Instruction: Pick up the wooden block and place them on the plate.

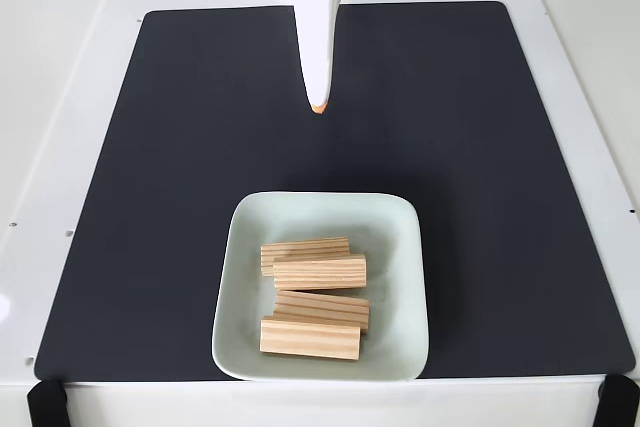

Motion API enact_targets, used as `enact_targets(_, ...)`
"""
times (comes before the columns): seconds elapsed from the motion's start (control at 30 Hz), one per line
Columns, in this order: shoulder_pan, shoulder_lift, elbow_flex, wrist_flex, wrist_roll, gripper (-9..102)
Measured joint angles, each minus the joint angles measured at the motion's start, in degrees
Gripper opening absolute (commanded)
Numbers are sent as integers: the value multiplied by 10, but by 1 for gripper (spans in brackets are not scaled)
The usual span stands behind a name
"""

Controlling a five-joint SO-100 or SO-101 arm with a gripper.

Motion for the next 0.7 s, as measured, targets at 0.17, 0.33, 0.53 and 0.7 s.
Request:
enact_targets(0.17, -6, 196, 286, -250, 0, -1)
enact_targets(0.33, -18, 378, 514, -380, 0, -1)
enact_targets(0.53, -38, 570, 669, -396, 0, -1)
enact_targets(0.7, -43, 724, 763, -396, 0, -1)
